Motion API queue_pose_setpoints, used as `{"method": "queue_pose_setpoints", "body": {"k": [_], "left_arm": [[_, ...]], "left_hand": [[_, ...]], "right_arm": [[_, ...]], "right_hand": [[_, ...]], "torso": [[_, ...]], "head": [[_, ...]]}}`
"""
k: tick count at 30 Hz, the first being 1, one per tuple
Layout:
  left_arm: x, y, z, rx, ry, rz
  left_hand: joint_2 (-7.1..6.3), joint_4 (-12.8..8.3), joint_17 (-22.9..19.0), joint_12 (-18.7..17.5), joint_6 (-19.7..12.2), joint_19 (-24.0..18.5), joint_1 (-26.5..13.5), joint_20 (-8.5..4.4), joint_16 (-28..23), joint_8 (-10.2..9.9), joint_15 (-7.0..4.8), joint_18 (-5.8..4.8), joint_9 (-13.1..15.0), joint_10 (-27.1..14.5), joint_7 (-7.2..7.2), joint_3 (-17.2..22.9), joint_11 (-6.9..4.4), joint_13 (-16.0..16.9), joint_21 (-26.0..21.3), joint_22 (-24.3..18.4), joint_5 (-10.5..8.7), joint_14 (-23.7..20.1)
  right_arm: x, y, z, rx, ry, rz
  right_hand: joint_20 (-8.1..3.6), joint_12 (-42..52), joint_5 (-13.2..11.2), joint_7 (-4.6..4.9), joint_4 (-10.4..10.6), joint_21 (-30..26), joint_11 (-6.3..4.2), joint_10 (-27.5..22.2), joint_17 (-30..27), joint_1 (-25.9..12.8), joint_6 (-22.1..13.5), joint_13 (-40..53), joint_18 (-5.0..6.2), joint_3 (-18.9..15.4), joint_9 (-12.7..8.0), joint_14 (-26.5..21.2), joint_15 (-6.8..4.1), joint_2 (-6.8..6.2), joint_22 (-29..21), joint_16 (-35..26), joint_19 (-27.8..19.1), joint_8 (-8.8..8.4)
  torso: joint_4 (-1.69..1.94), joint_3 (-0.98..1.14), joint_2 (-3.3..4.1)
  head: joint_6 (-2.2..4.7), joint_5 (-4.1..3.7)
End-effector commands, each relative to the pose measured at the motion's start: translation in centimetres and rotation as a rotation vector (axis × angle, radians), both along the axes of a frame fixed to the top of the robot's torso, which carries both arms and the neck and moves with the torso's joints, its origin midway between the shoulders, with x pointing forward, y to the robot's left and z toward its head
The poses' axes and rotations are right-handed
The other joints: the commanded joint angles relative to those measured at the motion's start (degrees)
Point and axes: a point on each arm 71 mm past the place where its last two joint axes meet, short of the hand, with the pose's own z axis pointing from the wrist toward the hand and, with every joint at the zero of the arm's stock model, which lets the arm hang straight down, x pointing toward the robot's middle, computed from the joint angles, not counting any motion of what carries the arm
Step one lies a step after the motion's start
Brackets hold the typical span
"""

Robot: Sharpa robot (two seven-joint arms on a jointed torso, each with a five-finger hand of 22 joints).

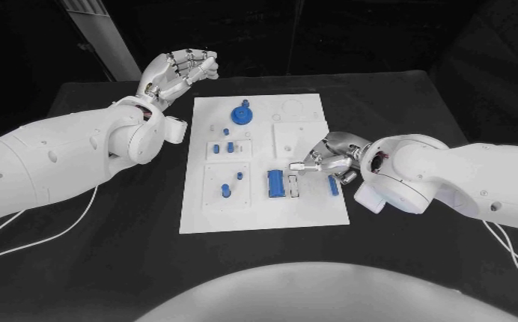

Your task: Assemble the parts on the task board

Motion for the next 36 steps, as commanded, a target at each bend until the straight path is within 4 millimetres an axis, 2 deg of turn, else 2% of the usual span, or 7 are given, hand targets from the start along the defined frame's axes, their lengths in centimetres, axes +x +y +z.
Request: {"method": "queue_pose_setpoints", "body": {"k": [1,4,9,14,23,30,36], "left_arm": [[-0.3,-0.1,0.9,-0.058,-0.117,-0.028],[-0.2,0.0,0.9,-0.057,-0.117,-0.025],[-0.2,0.0,0.9,-0.056,-0.117,-0.024],[-0.2,-0.1,0.8,-0.056,-0.116,-0.025],[-0.3,0.0,0.7,-0.057,-0.114,-0.025],[-0.3,0.1,0.7,-0.056,-0.113,-0.023],[-0.3,0.0,0.7,-0.057,-0.112,-0.025]], "left_hand": [[0.44,0.07,-0.07,0.25,-0.36,0.15,0.08,-0.04,0.19,0.38,0.12,-1.12,-0.07,-0.48,5.93,-0.32,-0.08,-0.09,-0.30,-0.08,0.38,-0.34],[0.46,0.07,-0.12,0.28,-0.39,0.15,0.10,-0.04,0.25,0.42,0.12,-1.12,-0.08,-0.51,5.93,-0.35,-0.08,-0.09,-0.31,-0.10,0.44,-0.32],[0.46,0.07,-0.12,0.28,-0.39,0.15,0.10,-0.04,0.25,0.42,0.12,-1.12,-0.08,-0.51,5.93,-0.35,-0.08,-0.09,-0.31,-0.10,0.44,-0.32],[0.46,0.07,-0.12,0.28,-0.39,0.15,0.10,-0.04,0.25,0.42,0.12,-1.12,-0.08,-0.51,5.93,-0.35,-0.08,-0.09,-0.31,-0.10,0.44,-0.32],[0.45,0.06,-0.15,0.31,-0.40,0.15,0.11,-0.04,0.29,0.45,0.12,-1.11,-0.08,-0.52,5.93,-0.38,-0.08,-0.09,-0.31,-0.10,0.46,-0.31],[0.45,0.06,-0.15,0.31,-0.40,0.15,0.11,-0.04,0.29,0.45,0.12,-1.11,-0.08,-0.52,5.93,-0.38,-0.08,-0.09,-0.31,-0.10,0.46,-0.31],[0.46,0.07,-0.21,0.35,-0.43,0.15,0.13,-0.04,0.34,0.49,0.12,-1.11,-0.08,-0.54,5.93,-0.42,-0.08,-0.09,-0.31,-0.11,0.49,-0.31]], "right_arm": [[0.2,-1.2,1.1,-0.049,-0.161,0.018],[-0.1,-3.1,1.1,-0.132,-0.154,0.012],[-0.6,-5.5,0.9,-0.272,-0.117,0.000],[-0.9,-6.5,0.6,-0.378,-0.087,0.001],[-0.7,-6.3,0.0,-0.496,-0.047,0.042],[-0.6,-5.6,-0.5,-0.508,-0.028,0.068],[-0.5,-5.2,-0.8,-0.513,-0.010,0.086]], "right_hand": [[0.13,0.15,1.22,0.32,0.03,0.18,0.69,5.92,15.07,0.52,-1.77,15.08,-0.43,-0.45,1.19,5.96,0.26,-0.07,15.09,0.14,6.05,1.12],[0.38,0.15,6.21,0.87,-0.06,0.18,1.18,5.92,15.07,1.51,-4.58,15.08,-0.43,-0.71,2.40,5.96,0.58,-0.17,15.09,0.14,6.05,2.21],[0.84,0.15,9.23,1.21,0.89,0.18,1.54,5.92,15.07,1.37,-7.23,15.08,-0.43,-1.57,4.50,5.96,1.02,0.80,15.09,0.14,6.05,5.23],[0.95,0.15,9.45,1.09,1.19,0.18,1.46,5.92,15.07,0.49,-8.07,15.08,-0.43,-2.55,5.88,5.96,1.06,1.30,15.09,0.14,6.05,7.54],[1.02,0.15,9.50,0.70,0.67,0.18,1.12,5.92,15.07,1.54,-8.44,15.08,-0.43,-2.70,6.93,5.96,1.14,1.80,15.09,0.14,6.05,9.52],[1.05,0.15,9.62,0.48,0.16,0.18,0.93,5.92,15.07,2.79,-8.25,15.08,-0.43,-2.50,7.06,5.96,1.14,2.10,15.09,0.14,6.05,9.97],[1.05,0.15,9.62,0.43,0.00,0.18,0.87,5.92,15.07,3.17,-8.18,15.08,-0.43,-2.46,7.06,5.96,1.15,2.17,15.09,0.14,6.05,10.04]], "torso": [[0.08,-0.06,0.04],[0.05,-0.07,0.05],[-0.07,0.01,0.11],[-0.03,0.08,0.08],[0.07,0.06,0.13],[-0.09,0.02,0.11],[0.06,0.03,0.13]], "head": [[0.00,-1.11],[0.00,-1.96],[0.00,-3.37],[0.00,-3.98],[0.00,-4.42],[0.00,-4.45],[0.00,-4.40]]}}
